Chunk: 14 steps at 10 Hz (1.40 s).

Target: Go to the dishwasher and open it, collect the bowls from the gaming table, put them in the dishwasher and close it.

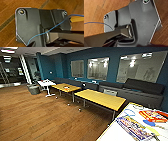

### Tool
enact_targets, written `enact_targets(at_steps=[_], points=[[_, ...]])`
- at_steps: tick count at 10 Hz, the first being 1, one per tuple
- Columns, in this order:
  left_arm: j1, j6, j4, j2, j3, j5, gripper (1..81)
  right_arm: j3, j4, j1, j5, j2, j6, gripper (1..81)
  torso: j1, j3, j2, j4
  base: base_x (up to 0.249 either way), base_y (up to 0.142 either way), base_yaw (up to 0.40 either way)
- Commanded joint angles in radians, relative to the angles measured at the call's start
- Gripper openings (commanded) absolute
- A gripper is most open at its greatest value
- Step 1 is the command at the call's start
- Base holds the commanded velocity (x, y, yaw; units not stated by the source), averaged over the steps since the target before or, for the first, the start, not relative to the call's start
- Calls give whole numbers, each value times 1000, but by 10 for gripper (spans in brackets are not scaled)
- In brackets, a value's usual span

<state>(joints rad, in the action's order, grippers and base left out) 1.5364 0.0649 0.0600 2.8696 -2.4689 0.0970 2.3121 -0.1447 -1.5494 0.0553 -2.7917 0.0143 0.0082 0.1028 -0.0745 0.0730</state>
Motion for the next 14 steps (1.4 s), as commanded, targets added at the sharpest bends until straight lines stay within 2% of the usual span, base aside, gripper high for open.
enact_targets(at_steps=[1,10,14], points=[[-35,1,0,-7,7,-56,811,-13,10,39,-63,15,3,811,0,0,0,0,0,0,0],[-35,-4,11,-4,7,-53,811,-7,10,39,-63,8,3,811,0,0,0,0,0,0,0],[-37,-2,12,-5,7,-54,811,-2,10,38,-63,4,3,811,0,0,0,0,0,0,-259]])
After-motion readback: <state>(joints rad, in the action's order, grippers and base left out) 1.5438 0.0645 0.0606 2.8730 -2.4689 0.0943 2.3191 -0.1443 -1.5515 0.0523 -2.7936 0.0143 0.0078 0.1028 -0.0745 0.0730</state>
